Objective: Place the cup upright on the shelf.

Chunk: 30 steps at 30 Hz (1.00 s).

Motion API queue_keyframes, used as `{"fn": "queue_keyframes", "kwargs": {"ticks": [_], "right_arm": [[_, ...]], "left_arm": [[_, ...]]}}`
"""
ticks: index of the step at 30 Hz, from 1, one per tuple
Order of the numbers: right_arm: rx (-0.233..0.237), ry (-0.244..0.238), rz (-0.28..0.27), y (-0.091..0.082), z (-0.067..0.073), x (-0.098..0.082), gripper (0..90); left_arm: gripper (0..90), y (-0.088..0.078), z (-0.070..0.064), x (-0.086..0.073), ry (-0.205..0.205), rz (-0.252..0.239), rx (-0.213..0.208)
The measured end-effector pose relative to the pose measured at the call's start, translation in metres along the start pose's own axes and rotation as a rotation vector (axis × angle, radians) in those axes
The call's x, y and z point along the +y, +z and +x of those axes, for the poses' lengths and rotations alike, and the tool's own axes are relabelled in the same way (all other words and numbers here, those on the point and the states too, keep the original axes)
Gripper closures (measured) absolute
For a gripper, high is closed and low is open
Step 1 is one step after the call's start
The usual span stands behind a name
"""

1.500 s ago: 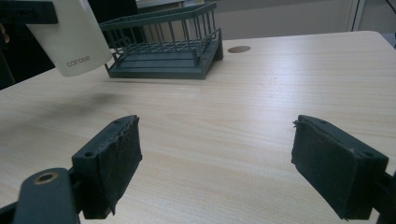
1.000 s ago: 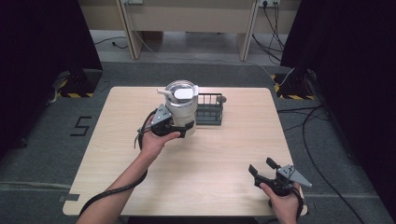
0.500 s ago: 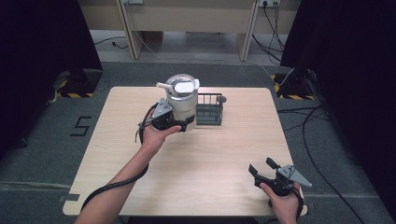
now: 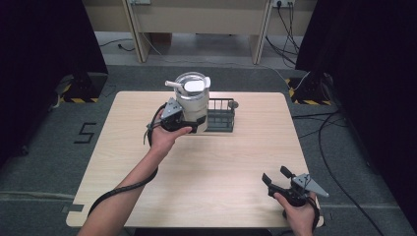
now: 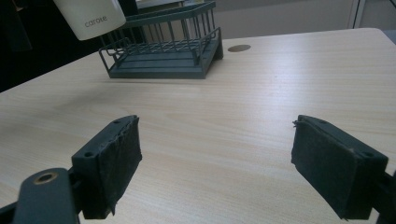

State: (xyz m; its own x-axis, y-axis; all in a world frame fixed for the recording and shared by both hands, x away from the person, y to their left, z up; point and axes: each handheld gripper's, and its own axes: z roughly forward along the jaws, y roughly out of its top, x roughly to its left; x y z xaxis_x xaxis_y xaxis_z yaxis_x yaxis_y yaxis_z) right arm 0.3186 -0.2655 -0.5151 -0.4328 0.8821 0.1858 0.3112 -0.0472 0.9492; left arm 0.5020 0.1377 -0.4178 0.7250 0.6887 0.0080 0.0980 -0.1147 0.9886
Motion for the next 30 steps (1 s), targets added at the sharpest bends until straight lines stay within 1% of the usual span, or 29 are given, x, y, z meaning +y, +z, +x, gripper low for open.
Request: {"fn": "queue_keyframes", "kwargs": {"ticks": [15, 19, 22, 30], "right_arm": [[0.0, 0.002, -0.001, 0.0, -0.001, 0.0, 16.2], [-0.002, 0.002, -0.002, 0.0, -0.002, 0.0, 16.3], [-0.001, 0.003, -0.002, 0.0, -0.002, 0.0, 16.2], [-0.002, 0.007, 0.0, 0.0, -0.002, -0.001, 16.2]], "left_arm": [[10.8, 0.01, 0.007, 0.009, 0.004, 0.005, 0.012], [10.8, 0.013, 0.008, 0.01, -0.003, 0.001, 0.012], [10.8, 0.016, 0.009, 0.012, 0.002, 0.005, 0.012], [10.8, 0.021, 0.011, 0.013, -0.003, 0.014, 0.014]]}}
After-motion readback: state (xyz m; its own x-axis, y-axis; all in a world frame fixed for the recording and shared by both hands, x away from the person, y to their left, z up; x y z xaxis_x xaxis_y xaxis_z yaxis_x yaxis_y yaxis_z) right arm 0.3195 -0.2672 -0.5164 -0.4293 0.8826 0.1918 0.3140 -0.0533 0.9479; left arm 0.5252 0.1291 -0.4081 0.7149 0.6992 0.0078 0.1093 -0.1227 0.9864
